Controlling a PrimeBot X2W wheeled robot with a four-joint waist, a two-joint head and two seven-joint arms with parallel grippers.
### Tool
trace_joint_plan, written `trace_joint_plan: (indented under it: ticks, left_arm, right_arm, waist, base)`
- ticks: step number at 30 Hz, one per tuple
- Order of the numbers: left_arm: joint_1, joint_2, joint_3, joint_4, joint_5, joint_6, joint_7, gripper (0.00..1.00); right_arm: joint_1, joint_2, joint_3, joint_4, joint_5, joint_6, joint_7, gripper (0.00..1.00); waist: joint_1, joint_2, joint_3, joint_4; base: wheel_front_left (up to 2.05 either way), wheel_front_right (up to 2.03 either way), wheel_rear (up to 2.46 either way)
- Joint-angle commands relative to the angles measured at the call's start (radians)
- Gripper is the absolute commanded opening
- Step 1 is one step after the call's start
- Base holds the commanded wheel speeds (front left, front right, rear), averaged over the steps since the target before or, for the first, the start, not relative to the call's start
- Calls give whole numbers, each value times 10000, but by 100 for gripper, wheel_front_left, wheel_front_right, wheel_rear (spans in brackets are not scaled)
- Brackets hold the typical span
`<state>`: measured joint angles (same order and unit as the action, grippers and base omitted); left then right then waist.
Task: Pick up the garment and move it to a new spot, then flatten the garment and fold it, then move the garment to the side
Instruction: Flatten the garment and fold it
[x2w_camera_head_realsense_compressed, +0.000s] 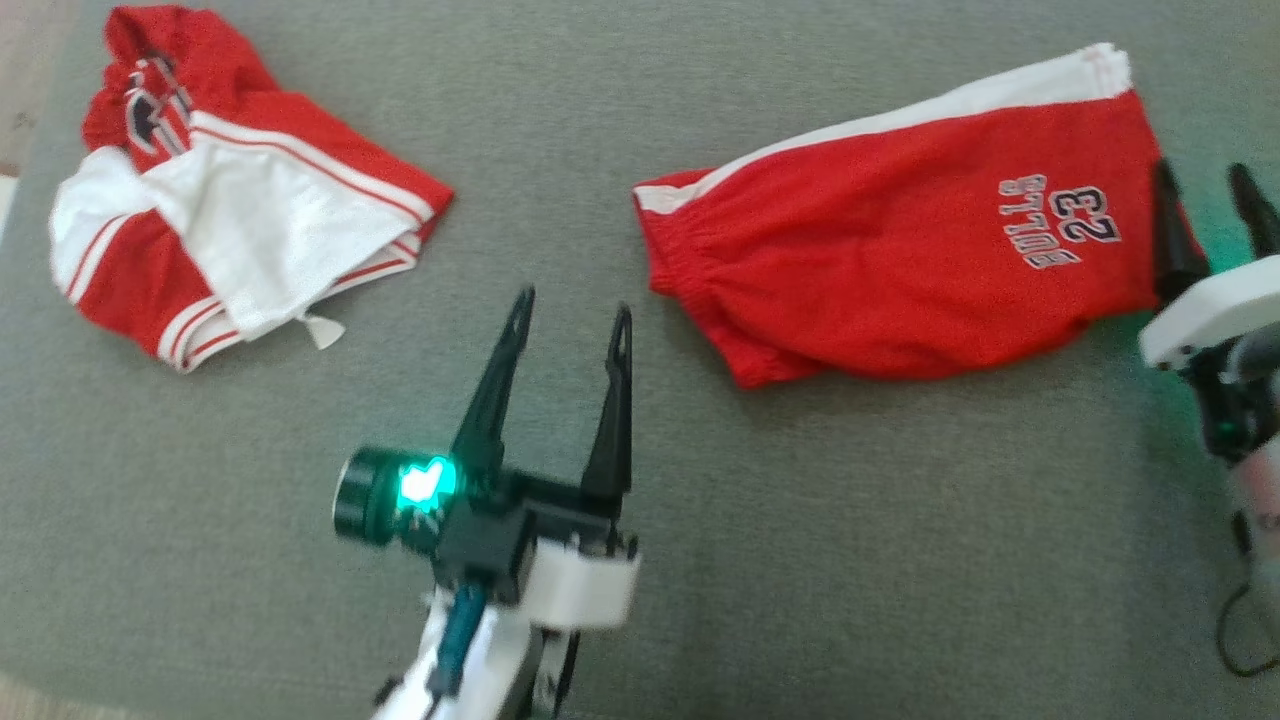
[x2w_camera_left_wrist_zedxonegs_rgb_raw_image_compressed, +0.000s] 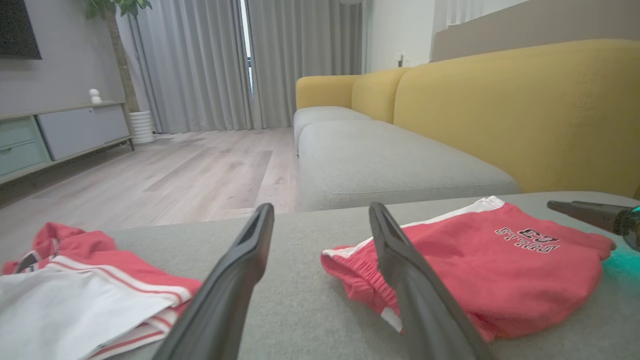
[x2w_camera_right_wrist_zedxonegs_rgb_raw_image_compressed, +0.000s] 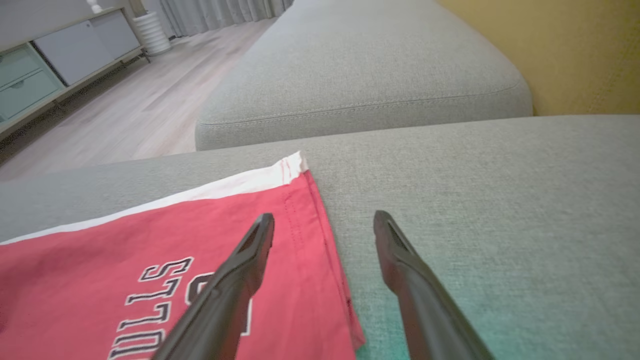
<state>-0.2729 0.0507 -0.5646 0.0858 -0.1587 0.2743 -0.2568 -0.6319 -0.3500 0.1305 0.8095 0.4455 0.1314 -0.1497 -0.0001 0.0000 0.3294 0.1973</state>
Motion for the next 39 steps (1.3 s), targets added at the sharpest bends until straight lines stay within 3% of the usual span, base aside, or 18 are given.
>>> trace_joint_plan:
  ticks: [1,8,12,13,15,21,27,39]
  left_arm:
    - [122,86,316,-500,234,87,-49,100]
    - [1064,48,380,-1231,758,314,-49,100]
    - [1186,34,480,-1270,872,344,-49,100]
    - [1202,31,519,-1268,868,340,-49,100]
    - [1226,26,596,-1259,853,319,-49,100]
    - [1308,17,777,-1124,922,246,-49,100]
    - [1435,13,909,-943,937,63,-49,100]
    - [1442,5,1072,-724,990,-225,-49,100]
  right_arm:
    - [-214,-282,159,-114,207,-7,84,100]
    - [-367,-741,126,816,872,-7,526,100]
    - [-413,-742,179,1367,1048,-7,586,78]
    - [-411,-698,213,1474,1125,-7,627,49]
    - [-412,-622,290,1612,1313,-7,693,0]
    - [-524,-606,443,1821,1705,-7,333,0]
    - [-602,-624,630,2031,1799,-7,-63,0]
    - [-609,-1444,817,2178,1992,-7,-88,0]
  waist:
    - [1,0,-17,272]
    - [1,0,-14,837]
    - [1,0,11,957]
    - [1,0,16,970]
    - [1,0,32,968]
    - [1,0,-29,625]
    - [1,0,-370,-237]
    - [1,0,-712,-1731]
  base:
    - [0,0,0]
    - [0,0,0]
    - [0,0,0]
    - [0,0,0]
    - [0,0,0]
    - [0,0,0]
    - [0,0,0]
    - [0,0,0]
